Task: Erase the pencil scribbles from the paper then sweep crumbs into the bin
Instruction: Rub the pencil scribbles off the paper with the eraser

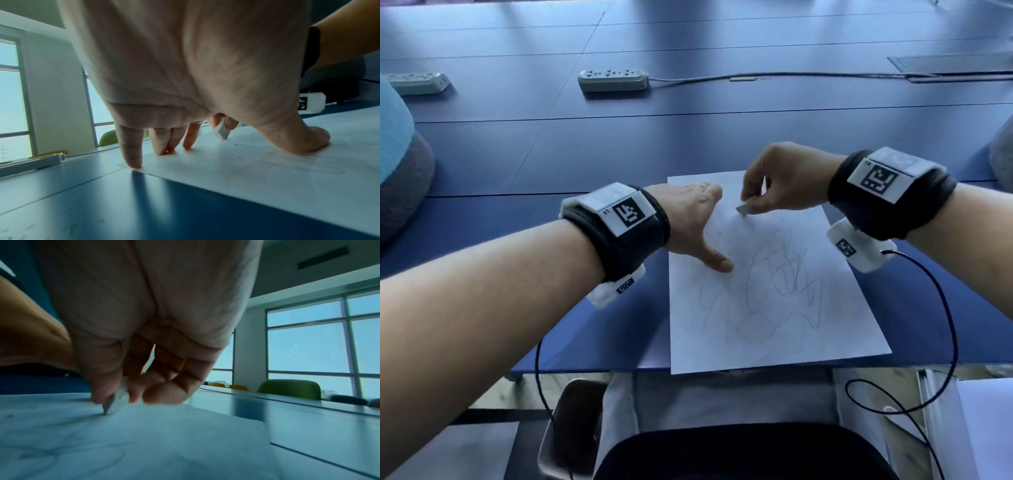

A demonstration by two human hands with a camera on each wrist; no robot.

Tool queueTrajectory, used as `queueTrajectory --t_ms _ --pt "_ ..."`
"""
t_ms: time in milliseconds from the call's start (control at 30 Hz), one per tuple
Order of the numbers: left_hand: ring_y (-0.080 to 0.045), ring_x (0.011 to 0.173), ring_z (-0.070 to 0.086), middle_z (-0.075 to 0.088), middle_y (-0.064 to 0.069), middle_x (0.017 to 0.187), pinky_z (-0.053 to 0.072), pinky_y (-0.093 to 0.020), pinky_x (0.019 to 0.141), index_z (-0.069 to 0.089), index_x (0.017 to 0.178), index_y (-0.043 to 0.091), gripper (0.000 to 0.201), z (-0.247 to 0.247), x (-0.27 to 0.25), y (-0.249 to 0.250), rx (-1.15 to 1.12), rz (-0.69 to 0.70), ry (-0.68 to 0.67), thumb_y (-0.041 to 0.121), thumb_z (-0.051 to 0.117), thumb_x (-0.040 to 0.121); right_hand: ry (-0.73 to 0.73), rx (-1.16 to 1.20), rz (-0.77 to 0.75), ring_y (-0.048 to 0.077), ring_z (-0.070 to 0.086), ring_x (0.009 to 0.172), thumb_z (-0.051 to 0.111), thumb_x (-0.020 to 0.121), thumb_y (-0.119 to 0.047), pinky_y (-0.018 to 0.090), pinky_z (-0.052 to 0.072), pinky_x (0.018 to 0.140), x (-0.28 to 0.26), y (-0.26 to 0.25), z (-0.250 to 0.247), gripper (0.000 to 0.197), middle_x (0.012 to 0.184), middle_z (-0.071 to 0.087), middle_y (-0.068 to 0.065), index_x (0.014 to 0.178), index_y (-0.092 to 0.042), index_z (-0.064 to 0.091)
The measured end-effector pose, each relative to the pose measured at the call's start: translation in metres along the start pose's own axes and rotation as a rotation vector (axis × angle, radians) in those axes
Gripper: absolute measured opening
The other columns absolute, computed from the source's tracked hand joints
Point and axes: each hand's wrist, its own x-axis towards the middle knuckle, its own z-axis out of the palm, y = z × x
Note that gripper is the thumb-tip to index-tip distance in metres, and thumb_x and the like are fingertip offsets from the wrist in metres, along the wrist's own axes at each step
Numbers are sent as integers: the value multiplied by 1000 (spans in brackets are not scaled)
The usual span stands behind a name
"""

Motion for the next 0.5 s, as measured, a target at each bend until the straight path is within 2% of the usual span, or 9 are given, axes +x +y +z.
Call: queueTrajectory --t_ms 67,100,167,233,367,433,500 --pt "-23 114 52 45 -4 136 49 -39 87 34 136 25 105 1 4 -1 19 24 -39 89 61 57 -6 -31 -56 3 63 66 76 81 -34 26 54 71 -3 -5 4 15 76 72 -6 80 -20 77" --pt "-27 128 47 38 -10 148 48 -42 95 27 144 32 109 1 5 -1 30 33 -59 90 59 57 -43 -34 -88 9 65 73 76 81 -34 32 56 77 -6 -9 6 13 77 72 -7 79 -21 77" --pt "-31 142 34 23 -20 158 44 -44 105 18 148 43 112 0 7 0 37 39 -82 92 57 56 -163 -25 -132 13 67 80 77 79 -38 37 56 83 -9 -15 9 12 79 72 -9 78 -26 77" --pt "-32 145 29 18 -22 160 42 -46 107 16 150 43 116 0 7 1 25 33 -86 93 57 54 -206 -8 -133 11 67 82 77 78 -42 36 55 85 -6 -12 5 14 79 73 -12 80 -28 77" --pt "-29 150 18 6 -17 164 35 -48 113 6 154 43 124 2 9 1 31 3 -101 92 59 54 -20 7 -71 2 63 66 78 79 -35 28 52 70 1 0 -2 13 71 71 -11 78 -22 78" --pt "-30 151 16 4 -19 164 36 -47 112 6 154 47 121 1 10 1 59 13 -112 92 57 54 -76 20 -102 2 63 65 78 78 -34 27 51 70 -3 -4 4 10 70 71 -10 75 -25 76" --pt "-30 151 14 2 -21 163 38 -47 111 8 152 50 118 -1 11 1 82 23 -126 93 56 53 -186 22 -129 11 66 73 78 78 -38 32 55 76 -8 -11 8 11 73 71 -10 75 -27 76"
